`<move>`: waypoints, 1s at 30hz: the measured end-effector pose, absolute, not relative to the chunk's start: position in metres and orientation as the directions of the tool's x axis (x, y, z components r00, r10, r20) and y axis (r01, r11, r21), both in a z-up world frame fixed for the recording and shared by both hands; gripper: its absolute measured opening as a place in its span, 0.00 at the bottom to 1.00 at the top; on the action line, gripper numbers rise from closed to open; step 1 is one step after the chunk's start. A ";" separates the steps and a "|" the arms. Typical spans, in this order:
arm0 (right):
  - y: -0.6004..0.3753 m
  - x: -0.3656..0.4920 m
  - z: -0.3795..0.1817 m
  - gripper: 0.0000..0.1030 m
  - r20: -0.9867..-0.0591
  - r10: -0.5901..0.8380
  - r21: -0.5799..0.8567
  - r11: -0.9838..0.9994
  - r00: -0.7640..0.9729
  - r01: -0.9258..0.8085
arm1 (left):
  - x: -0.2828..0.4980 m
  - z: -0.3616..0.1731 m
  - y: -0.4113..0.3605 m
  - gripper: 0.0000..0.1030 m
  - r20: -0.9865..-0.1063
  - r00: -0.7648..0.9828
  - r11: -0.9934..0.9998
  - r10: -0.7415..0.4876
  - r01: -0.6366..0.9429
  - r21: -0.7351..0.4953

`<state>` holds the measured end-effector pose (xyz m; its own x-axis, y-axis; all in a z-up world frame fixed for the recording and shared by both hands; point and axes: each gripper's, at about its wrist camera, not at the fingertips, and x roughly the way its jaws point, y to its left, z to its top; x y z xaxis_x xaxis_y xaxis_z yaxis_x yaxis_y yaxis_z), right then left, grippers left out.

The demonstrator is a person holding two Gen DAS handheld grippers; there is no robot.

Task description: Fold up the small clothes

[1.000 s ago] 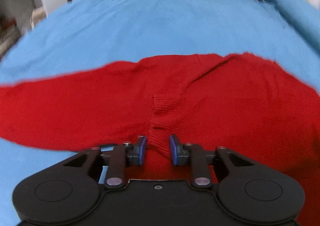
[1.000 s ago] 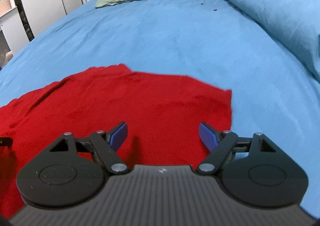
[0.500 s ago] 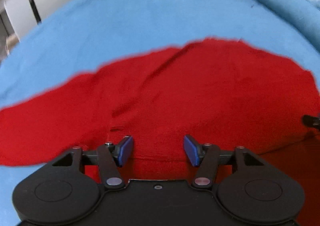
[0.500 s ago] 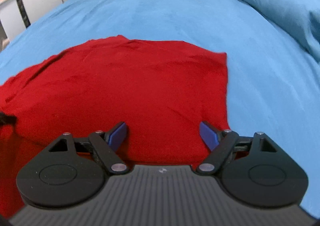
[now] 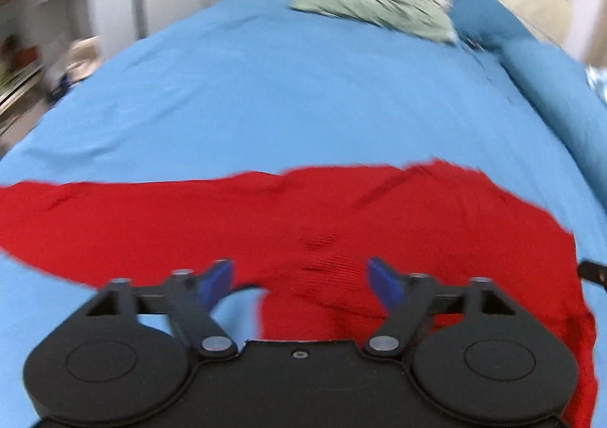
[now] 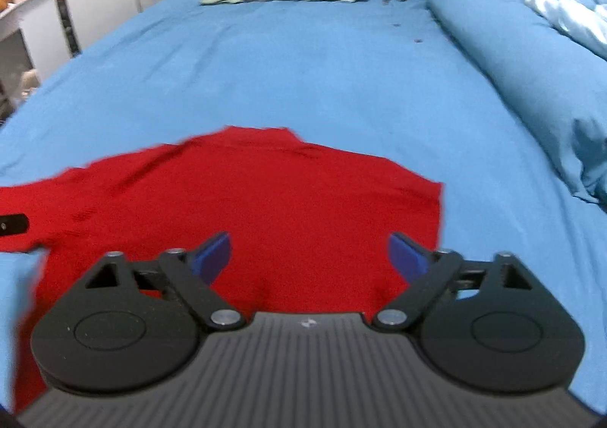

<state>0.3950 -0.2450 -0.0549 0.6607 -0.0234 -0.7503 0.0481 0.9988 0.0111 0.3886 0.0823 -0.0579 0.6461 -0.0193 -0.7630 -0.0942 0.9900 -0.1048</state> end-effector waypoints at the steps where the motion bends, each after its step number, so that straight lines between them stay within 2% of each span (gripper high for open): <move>1: -0.236 0.395 -0.048 1.00 -0.753 -0.010 0.025 0.999 0.658 0.044 | 0.382 -0.052 0.103 0.95 -0.757 0.654 0.984 0.007 -0.141 -0.112; 5: -0.188 0.397 -0.035 1.00 -0.783 0.040 0.070 0.997 0.621 0.024 | 0.375 -0.053 0.184 0.95 -0.778 0.621 0.936 0.094 -0.322 -0.144; 10: -0.129 0.400 -0.045 1.00 -0.808 0.075 0.102 0.995 0.584 0.013 | 0.362 -0.081 0.289 0.91 -0.770 0.624 0.815 0.135 -0.512 -0.272; 12: -0.109 0.400 -0.053 1.00 -0.815 0.102 0.125 0.992 0.571 0.002 | 0.362 -0.094 0.320 0.84 -0.768 0.621 0.793 0.154 -0.541 -0.278; 14: -0.093 0.400 -0.061 1.00 -0.818 0.118 0.134 0.991 0.564 -0.012 | 0.371 -0.109 0.340 0.70 -0.777 0.610 0.790 0.158 -0.551 -0.271; 16: -0.079 0.399 -0.070 1.00 -0.820 0.118 0.129 0.991 0.560 -0.021 | 0.378 -0.123 0.352 0.61 -0.784 0.600 0.787 0.157 -0.556 -0.267; 19: -0.070 0.398 -0.083 1.00 -0.819 0.119 0.130 0.991 0.561 -0.019 | 0.387 -0.136 0.363 0.59 -0.781 0.596 0.776 0.186 -0.577 -0.255; 21: -0.068 0.397 -0.089 1.00 -0.818 0.123 0.137 0.990 0.563 -0.017 | 0.380 -0.138 0.366 0.51 -0.778 0.597 0.760 0.199 -0.594 -0.262; 24: -0.071 0.398 -0.096 1.00 -0.813 0.130 0.148 0.989 0.568 -0.014 | 0.383 -0.141 0.371 0.30 -0.768 0.596 0.737 0.236 -0.625 -0.258; 25: -0.071 0.399 -0.098 1.00 -0.810 0.132 0.153 0.988 0.571 -0.012 | 0.386 -0.140 0.371 0.14 -0.768 0.592 0.736 0.245 -0.629 -0.250; 26: -0.073 0.400 -0.100 1.00 -0.807 0.135 0.156 0.988 0.575 -0.012 | 0.389 -0.139 0.371 0.05 -0.768 0.587 0.736 0.254 -0.633 -0.240; 30: -0.085 0.400 -0.102 1.00 -0.797 0.129 0.160 0.987 0.590 0.000 | 0.398 -0.127 0.367 0.04 -0.749 0.602 0.748 0.276 -0.624 -0.226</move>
<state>0.3995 -0.0847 -0.1017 0.5899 0.1290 -0.7971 0.0005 0.9871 0.1601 0.3982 0.3667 -0.1271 0.6023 0.2762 -0.7490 -0.6244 0.7476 -0.2264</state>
